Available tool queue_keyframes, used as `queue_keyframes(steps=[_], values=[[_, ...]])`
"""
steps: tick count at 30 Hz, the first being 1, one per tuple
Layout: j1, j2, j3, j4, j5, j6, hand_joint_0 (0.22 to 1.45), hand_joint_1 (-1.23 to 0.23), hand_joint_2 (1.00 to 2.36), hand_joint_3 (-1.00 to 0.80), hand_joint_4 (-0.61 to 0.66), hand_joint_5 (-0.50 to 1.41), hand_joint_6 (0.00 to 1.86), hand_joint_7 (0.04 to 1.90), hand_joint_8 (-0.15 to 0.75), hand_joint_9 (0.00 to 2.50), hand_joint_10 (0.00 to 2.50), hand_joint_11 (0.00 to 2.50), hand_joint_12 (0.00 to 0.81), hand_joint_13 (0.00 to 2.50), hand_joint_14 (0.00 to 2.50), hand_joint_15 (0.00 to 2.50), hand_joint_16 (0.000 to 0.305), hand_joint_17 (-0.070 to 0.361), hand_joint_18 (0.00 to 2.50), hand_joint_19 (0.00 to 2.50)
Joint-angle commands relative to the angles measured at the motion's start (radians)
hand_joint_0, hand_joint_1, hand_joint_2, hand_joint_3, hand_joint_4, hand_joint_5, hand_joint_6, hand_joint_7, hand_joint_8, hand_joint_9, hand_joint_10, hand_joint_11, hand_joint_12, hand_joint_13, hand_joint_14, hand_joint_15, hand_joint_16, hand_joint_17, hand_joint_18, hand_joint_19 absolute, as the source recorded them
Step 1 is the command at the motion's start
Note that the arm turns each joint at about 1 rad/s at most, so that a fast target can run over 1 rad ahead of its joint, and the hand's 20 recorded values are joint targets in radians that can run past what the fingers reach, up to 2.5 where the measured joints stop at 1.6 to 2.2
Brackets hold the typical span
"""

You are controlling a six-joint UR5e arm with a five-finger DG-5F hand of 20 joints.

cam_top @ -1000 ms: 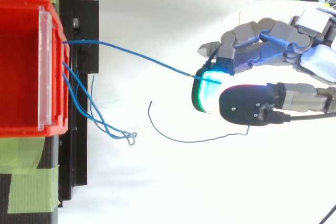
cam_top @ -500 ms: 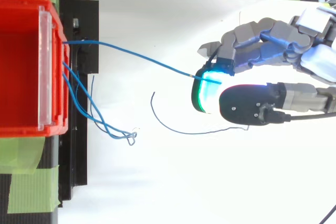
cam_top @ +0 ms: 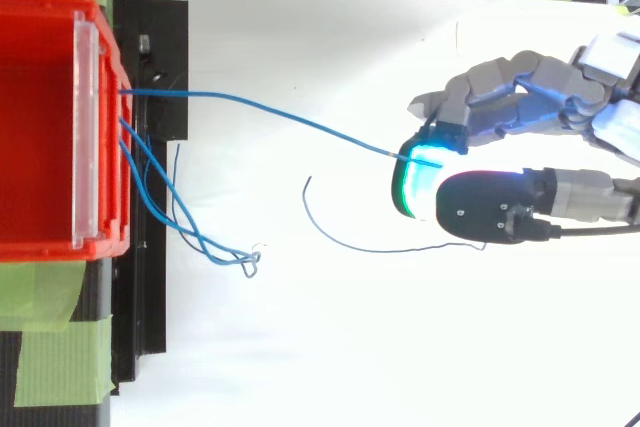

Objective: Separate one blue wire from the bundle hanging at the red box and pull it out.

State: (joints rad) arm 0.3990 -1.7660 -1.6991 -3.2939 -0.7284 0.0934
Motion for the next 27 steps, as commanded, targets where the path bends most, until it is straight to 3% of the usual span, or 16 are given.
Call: queue_keyframes(steps=[1, 3, 6, 7, 8, 9, 10, 13, 14, 15, 17, 23, 25, 27], values=[[0.020, 0.000, -0.001, -0.039, 0.030, 0.031, 0.50, -0.63, 1.29, -0.04, 0.09, -0.14, 0.92, 0.99, 0.464, 0.56, 0.01, 0.24, 0.481, 0.33, 0.01, 0.19, 0.083, 0.187, 0.35, 0.02], [0.037, 0.003, -0.011, -0.053, 0.035, 0.048, 0.50, -0.63, 1.29, -0.04, 0.10, -0.14, 0.92, 0.99, 0.468, 0.56, 0.00, 0.23, 0.481, 0.33, 0.00, 0.18, 0.083, 0.186, 0.35, 0.02], [0.057, 0.028, -0.073, -0.041, 0.063, 0.074, 0.50, -0.64, 1.29, -0.05, 0.09, -0.14, 0.92, 1.00, 0.473, 0.57, 0.00, 0.24, 0.482, 0.33, 0.00, 0.17, 0.083, 0.187, 0.35, 0.02], [0.064, 0.034, -0.093, -0.027, 0.076, 0.081, 0.53, -0.65, 1.20, -0.02, 0.09, -0.14, 0.92, 1.03, 0.473, 0.57, 0.01, 0.24, 0.480, 0.34, 0.00, 0.17, 0.082, 0.186, 0.36, 0.01], [0.093, 0.043, -0.116, 0.003, 0.106, 0.095, 0.51, -0.64, 1.28, -0.04, 0.10, -0.14, 0.92, 1.01, 0.474, 0.57, 0.00, 0.24, 0.483, 0.34, 0.00, 0.18, 0.083, 0.186, 0.35, 0.02], [0.121, 0.051, -0.129, 0.030, 0.135, 0.106, 0.53, -0.65, 1.20, -0.02, 0.10, -0.14, 0.92, 1.04, 0.475, 0.58, 0.01, 0.24, 0.481, 0.34, 0.00, 0.17, 0.082, 0.186, 0.36, 0.01], [0.133, 0.059, -0.134, 0.034, 0.150, 0.112, 0.51, -0.64, 1.28, -0.04, 0.10, -0.14, 0.92, 1.01, 0.477, 0.58, 0.00, 0.23, 0.483, 0.34, 0.00, 0.18, 0.083, 0.186, 0.36, 0.02], [0.182, 0.069, -0.163, 0.028, 0.225, 0.146, 0.51, -0.64, 1.27, -0.04, 0.10, -0.14, 0.92, 1.02, 0.474, 0.58, 0.00, 0.22, 0.483, 0.34, 0.00, 0.17, 0.083, 0.186, 0.36, 0.02], [0.182, 0.069, -0.163, 0.028, 0.225, 0.146, 0.53, -0.65, 1.19, -0.01, 0.10, -0.15, 0.92, 1.05, 0.472, 0.58, 0.00, 0.21, 0.480, 0.34, 0.00, 0.17, 0.082, 0.185, 0.36, 0.01], [0.193, 0.069, -0.182, 0.028, 0.250, 0.170, 0.53, -0.65, 1.18, -0.02, 0.09, -0.15, 0.92, 1.04, 0.471, 0.58, 0.00, 0.21, 0.480, 0.34, 0.00, 0.17, 0.082, 0.185, 0.36, 0.01], [0.196, 0.069, -0.191, 0.030, 0.259, 0.181, 0.53, -0.65, 1.18, -0.02, 0.10, -0.15, 0.92, 1.04, 0.468, 0.58, 0.01, 0.20, 0.480, 0.34, 0.01, 0.17, 0.082, 0.185, 0.36, 0.01], [0.201, 0.069, -0.192, 0.068, 0.256, 0.163, 0.53, -0.64, 1.18, -0.01, 0.11, -0.15, 0.92, 1.09, 0.444, 0.60, 0.00, 0.15, 0.480, 0.35, 0.00, 0.17, 0.082, 0.186, 0.36, 0.01], [0.201, 0.069, -0.191, 0.091, 0.256, 0.150, 0.54, -0.63, 1.17, -0.01, 0.11, -0.15, 0.92, 1.10, 0.466, 0.59, 0.01, 0.25, 0.479, 0.34, 0.00, 0.17, 0.082, 0.185, 0.36, 0.00], [0.199, 0.069, -0.191, 0.105, 0.256, 0.143, 0.52, -0.62, 1.24, -0.03, 0.11, -0.15, 0.93, 1.08, 0.489, 0.58, 0.00, 0.25, 0.480, 0.33, 0.00, 0.18, 0.082, 0.186, 0.35, 0.01]])
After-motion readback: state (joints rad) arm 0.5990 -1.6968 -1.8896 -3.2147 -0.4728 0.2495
